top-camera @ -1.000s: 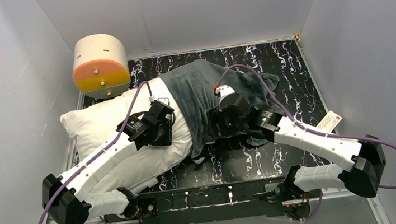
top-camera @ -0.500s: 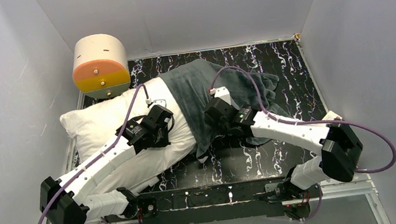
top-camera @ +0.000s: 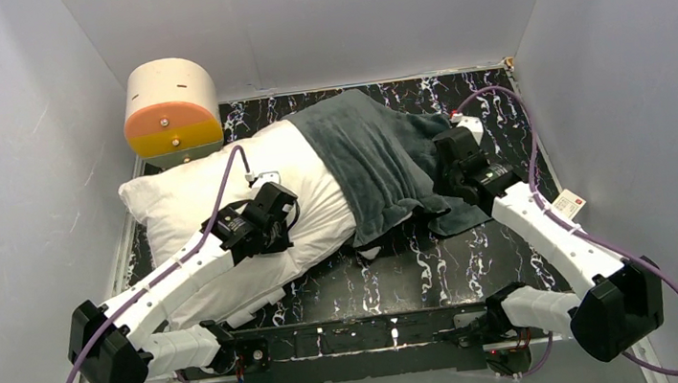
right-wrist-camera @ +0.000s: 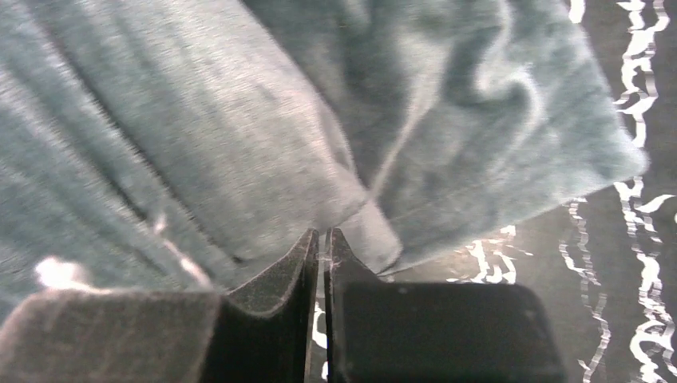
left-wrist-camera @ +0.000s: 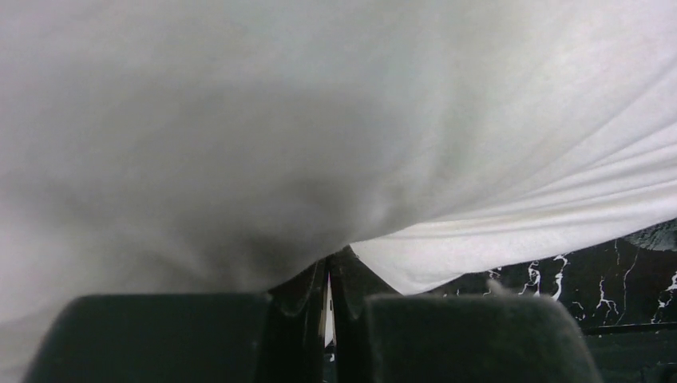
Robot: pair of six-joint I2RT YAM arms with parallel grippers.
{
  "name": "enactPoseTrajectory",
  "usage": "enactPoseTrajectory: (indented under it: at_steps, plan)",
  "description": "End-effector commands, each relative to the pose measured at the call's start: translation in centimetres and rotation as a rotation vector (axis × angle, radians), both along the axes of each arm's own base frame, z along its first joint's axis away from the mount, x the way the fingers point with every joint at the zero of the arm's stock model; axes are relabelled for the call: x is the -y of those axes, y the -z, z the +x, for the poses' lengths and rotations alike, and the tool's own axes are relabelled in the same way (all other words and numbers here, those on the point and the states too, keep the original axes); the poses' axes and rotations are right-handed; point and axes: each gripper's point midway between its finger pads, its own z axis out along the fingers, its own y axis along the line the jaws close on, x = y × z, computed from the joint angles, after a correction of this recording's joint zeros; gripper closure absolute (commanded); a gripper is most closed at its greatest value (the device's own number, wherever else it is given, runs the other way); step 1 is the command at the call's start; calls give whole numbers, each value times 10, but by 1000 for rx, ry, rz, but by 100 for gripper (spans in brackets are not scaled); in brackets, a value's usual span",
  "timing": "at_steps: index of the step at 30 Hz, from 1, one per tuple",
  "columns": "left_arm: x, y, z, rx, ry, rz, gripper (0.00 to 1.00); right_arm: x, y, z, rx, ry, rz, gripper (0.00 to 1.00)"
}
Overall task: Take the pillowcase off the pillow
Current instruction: Remove the pillow from the pillowcase.
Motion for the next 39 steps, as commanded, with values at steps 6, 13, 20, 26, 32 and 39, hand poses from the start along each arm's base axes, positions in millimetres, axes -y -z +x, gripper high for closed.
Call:
enactPoseTrajectory:
  at_steps: [6, 13, 20, 26, 32, 39]
  plan:
    - [-12, 1, -9, -11, 98, 41, 71, -48, -59, -9, 135, -331, 200, 42]
    - [53, -46, 4, 92, 298, -215, 23, -89, -22, -39, -69, -459, 364, 25]
    - [61, -25, 32, 112, 263, 57, 14, -90, 26, -22, -153, -360, 206, 47]
    - [28, 5, 57, 137, 107, 327, 24, -90, 16, -10, -88, -328, 214, 95]
    - [17, 27, 53, 97, 70, 394, 80, -68, -1, -4, 12, -242, 165, 100]
    - [-4, 38, 36, 71, 22, 379, 100, -8, -14, 9, 73, -40, 57, 100]
